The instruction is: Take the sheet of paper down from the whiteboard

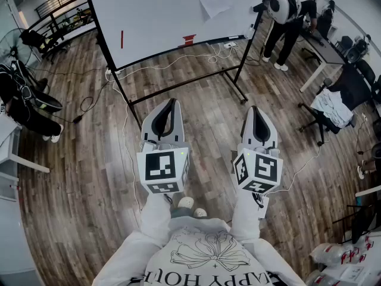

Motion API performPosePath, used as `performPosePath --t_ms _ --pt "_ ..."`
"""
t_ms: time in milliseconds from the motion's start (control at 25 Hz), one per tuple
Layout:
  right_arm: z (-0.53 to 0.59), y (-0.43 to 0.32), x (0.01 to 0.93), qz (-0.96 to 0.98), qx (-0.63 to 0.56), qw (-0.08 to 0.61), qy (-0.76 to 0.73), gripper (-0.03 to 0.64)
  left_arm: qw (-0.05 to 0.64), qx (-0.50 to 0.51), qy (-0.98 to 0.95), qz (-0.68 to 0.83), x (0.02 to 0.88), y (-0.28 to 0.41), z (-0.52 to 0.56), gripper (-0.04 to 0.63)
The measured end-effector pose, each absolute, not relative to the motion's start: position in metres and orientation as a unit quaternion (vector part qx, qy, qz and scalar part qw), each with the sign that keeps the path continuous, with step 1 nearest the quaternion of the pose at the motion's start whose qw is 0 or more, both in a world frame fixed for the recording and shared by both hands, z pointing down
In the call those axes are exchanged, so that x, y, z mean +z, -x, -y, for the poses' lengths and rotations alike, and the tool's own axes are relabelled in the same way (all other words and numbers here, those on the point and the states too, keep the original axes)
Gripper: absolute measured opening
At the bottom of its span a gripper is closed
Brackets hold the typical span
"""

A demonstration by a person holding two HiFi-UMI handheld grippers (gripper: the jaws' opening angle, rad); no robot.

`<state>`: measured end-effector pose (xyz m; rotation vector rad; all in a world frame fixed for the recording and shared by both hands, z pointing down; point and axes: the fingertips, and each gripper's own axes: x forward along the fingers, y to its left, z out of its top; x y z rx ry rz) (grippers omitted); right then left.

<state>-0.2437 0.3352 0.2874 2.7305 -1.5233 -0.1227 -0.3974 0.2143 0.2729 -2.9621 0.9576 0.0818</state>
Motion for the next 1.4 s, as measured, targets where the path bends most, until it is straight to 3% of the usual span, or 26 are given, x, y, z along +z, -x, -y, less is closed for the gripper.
performPosePath --t_ms 1400 --pt "-0.244 0.206 0.322 0.475 -0.005 0.001 -0.880 0.005 -0.007 0.013 0.957 -0.291 0.300 0.353 -0.119 0.009"
